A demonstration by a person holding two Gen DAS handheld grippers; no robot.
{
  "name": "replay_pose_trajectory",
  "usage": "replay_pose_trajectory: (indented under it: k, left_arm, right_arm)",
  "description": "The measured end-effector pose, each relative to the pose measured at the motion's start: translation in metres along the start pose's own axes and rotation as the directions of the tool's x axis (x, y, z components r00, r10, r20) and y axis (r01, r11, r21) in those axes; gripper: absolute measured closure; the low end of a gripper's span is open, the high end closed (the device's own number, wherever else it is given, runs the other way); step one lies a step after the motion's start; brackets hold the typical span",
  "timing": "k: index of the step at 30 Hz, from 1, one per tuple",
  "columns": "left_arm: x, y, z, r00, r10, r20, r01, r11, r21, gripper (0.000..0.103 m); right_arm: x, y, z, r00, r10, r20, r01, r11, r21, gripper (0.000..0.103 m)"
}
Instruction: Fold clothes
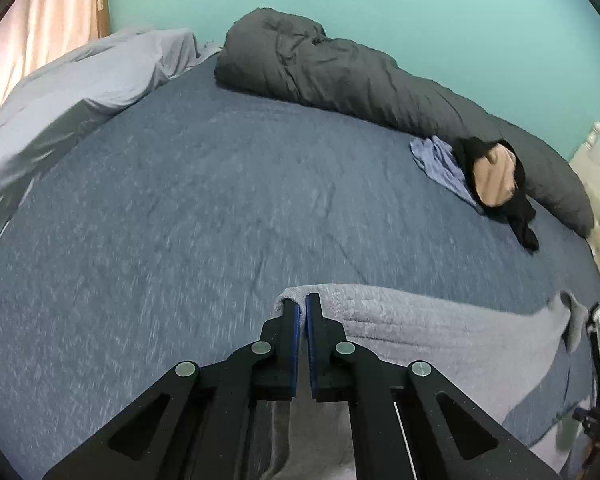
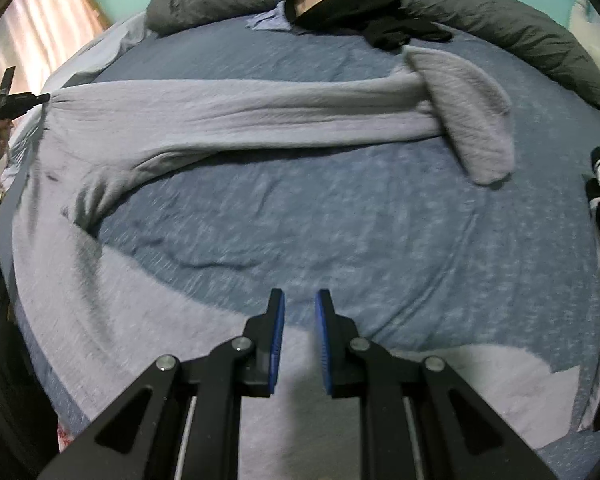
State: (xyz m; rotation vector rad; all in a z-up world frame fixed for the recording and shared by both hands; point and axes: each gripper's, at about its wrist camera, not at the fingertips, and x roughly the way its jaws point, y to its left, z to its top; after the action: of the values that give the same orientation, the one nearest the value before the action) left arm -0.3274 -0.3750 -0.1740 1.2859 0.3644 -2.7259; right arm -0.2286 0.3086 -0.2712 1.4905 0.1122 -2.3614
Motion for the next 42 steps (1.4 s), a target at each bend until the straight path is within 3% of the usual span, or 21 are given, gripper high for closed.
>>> replay_pose_trajectory:
  k: [4, 10, 14, 16, 22, 25, 28, 29, 31, 33, 36, 42]
  left_arm:
    - [0.024, 0.000, 0.014, 0.999, 0.043, -0.019, -0.043, 0.999, 0.004, 0.100]
    - [0.076, 0.015, 0.002, 0.991, 0.080, -0.109, -0.085, 0.996, -0.038, 0.097]
    - [0.102, 0.018, -0.020, 0.983, 0.110, -0.147, -0.118, 0.992, -0.042, 0.094]
    - [0.103, 0.021, -0.027, 0.980, 0.130, -0.153, -0.140, 0.989, -0.054, 0.070]
    - [0.090, 0.025, -0.039, 0.978, 0.141, -0.152, -0.148, 0.988, -0.040, 0.069]
    - [0.083, 0.017, -0.044, 0.981, 0.129, -0.141, -0.133, 0.991, -0.017, 0.069]
    - [0.082, 0.010, -0.051, 0.983, 0.116, -0.140, -0.116, 0.993, 0.002, 0.069]
    - [0.082, 0.008, -0.053, 0.983, 0.116, -0.141, -0.116, 0.993, 0.009, 0.069]
    - [0.084, 0.004, -0.057, 0.983, 0.117, -0.142, -0.115, 0.993, 0.022, 0.069]
    - [0.085, 0.002, -0.059, 0.983, 0.117, -0.142, -0.114, 0.993, 0.027, 0.069]
    - [0.090, -0.004, -0.062, 0.981, 0.122, -0.151, -0.118, 0.992, 0.036, 0.069]
    - [0.087, -0.006, -0.063, 0.979, 0.131, -0.155, -0.125, 0.991, 0.048, 0.069]
  right_arm:
    - [0.003, -0.024, 0.014, 0.999, -0.041, 0.017, 0.040, 0.998, 0.041, 0.088]
    - [0.004, -0.072, 0.036, 0.993, -0.113, 0.044, 0.105, 0.983, 0.152, 0.087]
    - [0.010, -0.105, 0.051, 0.985, -0.163, 0.055, 0.145, 0.960, 0.240, 0.041]
    - [0.015, -0.118, 0.059, 0.982, -0.179, 0.060, 0.157, 0.949, 0.272, 0.041]
    - [0.028, -0.151, 0.088, 0.978, -0.183, 0.103, 0.133, 0.919, 0.372, 0.037]
    - [0.036, -0.174, 0.097, 0.975, -0.178, 0.131, 0.099, 0.880, 0.465, 0.035]
    - [0.055, -0.188, 0.101, 0.979, -0.170, 0.113, 0.092, 0.861, 0.501, 0.035]
    - [0.062, -0.192, 0.104, 0.981, -0.163, 0.108, 0.086, 0.856, 0.510, 0.035]
    - [0.070, -0.195, 0.105, 0.982, -0.142, 0.123, 0.057, 0.850, 0.523, 0.045]
    - [0.076, -0.196, 0.105, 0.984, -0.125, 0.131, 0.039, 0.852, 0.521, 0.066]
    - [0.078, -0.189, 0.107, 0.978, -0.155, 0.141, 0.067, 0.871, 0.487, 0.087]
    - [0.033, -0.182, 0.115, 0.937, -0.267, 0.226, 0.147, 0.886, 0.439, 0.090]
